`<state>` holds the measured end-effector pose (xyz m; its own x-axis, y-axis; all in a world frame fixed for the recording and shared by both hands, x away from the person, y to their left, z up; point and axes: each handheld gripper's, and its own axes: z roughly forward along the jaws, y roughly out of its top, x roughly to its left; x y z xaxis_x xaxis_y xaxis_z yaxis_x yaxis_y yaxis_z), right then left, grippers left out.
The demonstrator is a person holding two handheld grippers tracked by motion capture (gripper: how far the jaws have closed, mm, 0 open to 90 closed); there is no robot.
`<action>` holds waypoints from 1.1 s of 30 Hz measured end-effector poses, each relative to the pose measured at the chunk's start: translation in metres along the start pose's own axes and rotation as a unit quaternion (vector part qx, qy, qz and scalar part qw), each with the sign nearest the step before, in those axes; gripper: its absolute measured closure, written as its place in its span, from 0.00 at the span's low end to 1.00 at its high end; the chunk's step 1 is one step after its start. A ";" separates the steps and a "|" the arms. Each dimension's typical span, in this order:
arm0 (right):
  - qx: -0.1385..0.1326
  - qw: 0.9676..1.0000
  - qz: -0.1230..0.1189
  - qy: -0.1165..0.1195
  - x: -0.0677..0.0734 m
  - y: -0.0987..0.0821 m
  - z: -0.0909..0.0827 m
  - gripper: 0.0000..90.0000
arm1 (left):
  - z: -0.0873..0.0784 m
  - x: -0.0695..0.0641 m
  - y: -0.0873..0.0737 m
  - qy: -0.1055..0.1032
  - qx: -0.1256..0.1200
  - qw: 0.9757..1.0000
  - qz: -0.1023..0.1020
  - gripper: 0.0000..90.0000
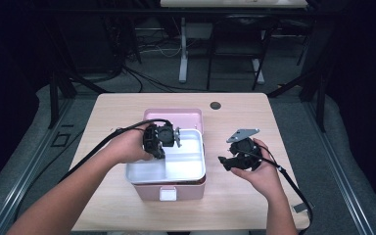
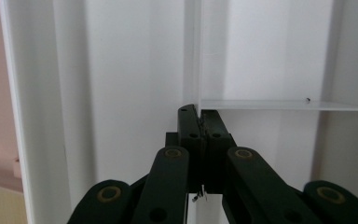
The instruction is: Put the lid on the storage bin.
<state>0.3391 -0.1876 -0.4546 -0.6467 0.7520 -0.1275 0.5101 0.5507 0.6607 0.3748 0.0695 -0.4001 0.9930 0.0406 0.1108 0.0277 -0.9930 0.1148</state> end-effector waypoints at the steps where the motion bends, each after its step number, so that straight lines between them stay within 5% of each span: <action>1: 0.000 1.000 0.000 -0.001 0.000 0.000 0.000 0.36 | 0.001 0.000 0.001 -0.001 0.002 1.000 0.001 0.99; 33: 0.004 1.000 -0.002 -0.001 0.001 0.000 0.002 0.36 | 0.035 0.000 0.006 -0.014 0.016 1.000 0.001 0.98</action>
<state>0.3395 -0.1868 -0.4560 -0.6470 0.7510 -0.1319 0.5117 0.5559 0.6550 0.3787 0.0596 -0.4337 0.9959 0.0360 0.0835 0.0290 -0.9961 0.0828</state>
